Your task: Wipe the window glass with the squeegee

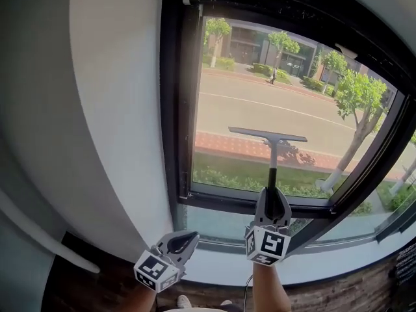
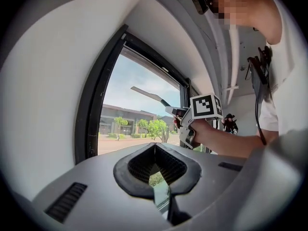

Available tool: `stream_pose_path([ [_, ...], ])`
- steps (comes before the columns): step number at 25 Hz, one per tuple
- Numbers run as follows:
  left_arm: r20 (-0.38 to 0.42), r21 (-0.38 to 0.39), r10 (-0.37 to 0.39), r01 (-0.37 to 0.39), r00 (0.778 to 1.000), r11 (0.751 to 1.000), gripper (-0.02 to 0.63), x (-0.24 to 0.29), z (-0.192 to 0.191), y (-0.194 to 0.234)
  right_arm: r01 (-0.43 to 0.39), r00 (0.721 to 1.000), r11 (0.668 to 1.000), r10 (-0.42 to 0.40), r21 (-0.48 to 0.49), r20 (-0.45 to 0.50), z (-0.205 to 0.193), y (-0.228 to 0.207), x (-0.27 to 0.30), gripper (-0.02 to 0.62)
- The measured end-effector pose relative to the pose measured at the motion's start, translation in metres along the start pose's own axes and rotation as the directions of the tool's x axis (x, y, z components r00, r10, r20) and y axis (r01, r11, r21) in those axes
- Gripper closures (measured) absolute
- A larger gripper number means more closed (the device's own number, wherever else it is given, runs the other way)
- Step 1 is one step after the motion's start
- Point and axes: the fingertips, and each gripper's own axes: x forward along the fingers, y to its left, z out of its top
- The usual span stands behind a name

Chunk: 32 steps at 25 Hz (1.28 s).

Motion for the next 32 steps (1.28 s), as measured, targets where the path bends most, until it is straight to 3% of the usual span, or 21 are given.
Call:
stream_pose_path([
  [8,0.060,0.012,0.111,-0.112,0.992,0.994,0.589,-0.011,0.032,0.016,-0.061,0.993,0.998,0.060,0.007,0.097,0.046,0.003,0.015,0.497],
  [16,0.087,0.055,0.213,-0.218,0.973,0.974,0.589,-0.030,0.050,0.002,-0.090,0.972,0.996,0.084,0.016,0.219,0.113,0.010,0.063,0.497],
  [22,0.116,0.051,0.219,-0.226,0.969,0.973,0.591,-0.053,0.061,0.009,-0.054,0.964,0.998,0.063,-0.043,0.256,0.154,0.040,0.103,0.497],
  [32,0.133,0.034,0.176,-0.182,0.975,0.983,0.589,-0.068,0.072,0.032,0.032,0.971,0.999,-0.023,-0.036,0.238,0.196,0.074,0.162,0.497],
])
